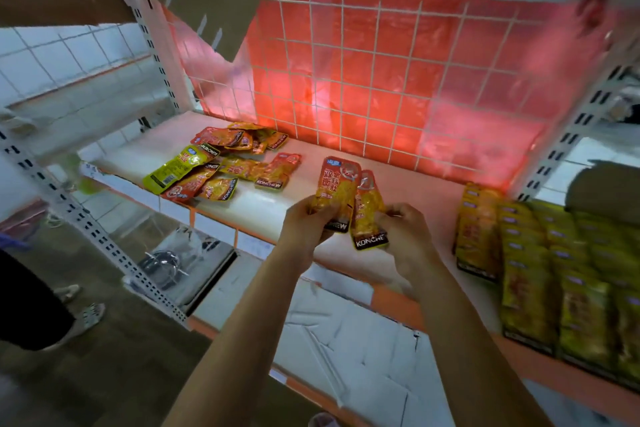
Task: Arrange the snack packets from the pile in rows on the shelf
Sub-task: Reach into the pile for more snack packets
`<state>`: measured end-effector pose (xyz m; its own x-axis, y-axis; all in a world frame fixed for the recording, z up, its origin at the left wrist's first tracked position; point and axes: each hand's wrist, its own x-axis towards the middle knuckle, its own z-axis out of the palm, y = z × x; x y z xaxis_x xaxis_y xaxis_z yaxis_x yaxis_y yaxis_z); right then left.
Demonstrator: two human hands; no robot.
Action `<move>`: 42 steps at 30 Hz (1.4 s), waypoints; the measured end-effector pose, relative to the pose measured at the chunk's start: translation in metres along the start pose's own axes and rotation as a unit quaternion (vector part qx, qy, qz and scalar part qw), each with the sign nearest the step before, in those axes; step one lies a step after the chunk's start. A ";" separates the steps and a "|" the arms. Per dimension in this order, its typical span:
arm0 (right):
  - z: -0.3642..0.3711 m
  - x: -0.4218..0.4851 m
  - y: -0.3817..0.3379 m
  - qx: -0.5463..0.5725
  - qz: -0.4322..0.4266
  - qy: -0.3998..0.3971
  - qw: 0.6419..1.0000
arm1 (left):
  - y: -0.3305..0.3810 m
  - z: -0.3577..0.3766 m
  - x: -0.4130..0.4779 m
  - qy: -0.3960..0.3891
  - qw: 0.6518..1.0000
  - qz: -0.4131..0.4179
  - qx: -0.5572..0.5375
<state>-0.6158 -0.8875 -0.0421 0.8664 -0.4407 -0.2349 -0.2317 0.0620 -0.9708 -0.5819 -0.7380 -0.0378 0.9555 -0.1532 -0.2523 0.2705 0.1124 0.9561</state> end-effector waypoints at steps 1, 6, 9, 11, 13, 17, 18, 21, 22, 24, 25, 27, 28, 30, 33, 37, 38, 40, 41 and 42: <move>-0.014 -0.006 0.003 0.002 0.000 0.016 1.000 | -0.003 0.009 -0.009 -0.014 1.000 0.000 -0.006; -0.077 -0.038 0.004 0.039 -0.019 0.066 0.997 | -0.016 0.055 -0.044 -0.058 0.998 -0.013 0.010; -0.110 -0.051 0.006 0.033 -0.034 0.087 0.995 | -0.022 0.084 -0.056 -0.083 0.995 -0.018 0.043; -0.131 -0.058 0.009 0.031 -0.035 0.106 0.993 | -0.023 0.102 -0.064 -0.102 0.993 -0.018 0.051; -0.153 -0.069 0.008 0.022 -0.036 0.123 0.992 | -0.024 0.123 -0.071 -0.126 0.991 -0.026 0.049; -0.204 -0.084 0.008 0.026 -0.042 0.169 0.984 | -0.028 0.173 -0.087 -0.172 0.982 -0.028 0.069; -0.219 -0.085 0.011 0.018 -0.041 0.180 0.983 | -0.030 0.187 -0.091 -0.179 0.981 -0.025 0.074; -0.264 -0.090 0.014 0.002 -0.033 0.224 0.974 | -0.038 0.233 -0.104 -0.184 0.976 0.017 0.112; -0.279 -0.092 0.014 -0.014 -0.037 0.242 0.970 | -0.042 0.248 -0.107 -0.180 0.974 0.038 0.131; -0.310 -0.098 0.014 -0.047 -0.050 0.276 0.959 | -0.051 0.280 -0.115 -0.177 0.970 0.063 0.156; -0.325 -0.102 0.013 -0.050 -0.061 0.291 0.954 | -0.056 0.295 -0.118 -0.176 0.969 0.070 0.161; -0.356 -0.106 0.015 -0.055 -0.059 0.316 0.945 | -0.064 0.325 -0.123 -0.173 0.967 0.067 0.175; -0.371 -0.106 0.017 -0.065 -0.043 0.333 0.940 | -0.067 0.339 -0.125 -0.174 0.965 0.066 0.183; -0.400 -0.103 0.024 -0.073 -0.015 0.348 0.934 | -0.072 0.366 -0.132 -0.174 0.960 0.073 0.207; -0.434 -0.097 0.029 -0.085 -0.005 0.358 0.930 | -0.080 0.399 -0.139 -0.202 0.948 0.091 0.230; -0.468 -0.101 0.027 -0.089 0.009 0.360 0.929 | -0.096 0.438 -0.141 -0.223 0.919 0.157 0.285; -0.477 -0.099 0.029 -0.096 0.018 0.358 0.929 | -0.100 0.446 -0.143 -0.220 0.909 0.178 0.305; -0.493 -0.092 0.035 -0.103 0.026 0.350 0.931 | -0.106 0.462 -0.145 -0.220 0.895 0.201 0.332; -0.500 -0.091 0.036 -0.101 0.024 0.349 0.931 | -0.110 0.470 -0.145 -0.221 0.888 0.210 0.343; -0.506 -0.090 0.037 -0.100 0.026 0.348 0.932 | -0.113 0.477 -0.145 -0.221 0.882 0.215 0.355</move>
<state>-0.9261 -1.2986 -0.0321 0.3709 -0.9201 -0.1261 -0.4034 -0.0373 -0.9143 -0.8069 -1.1972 -0.0385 0.7697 -0.6321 0.0901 -0.3991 -0.3661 0.8407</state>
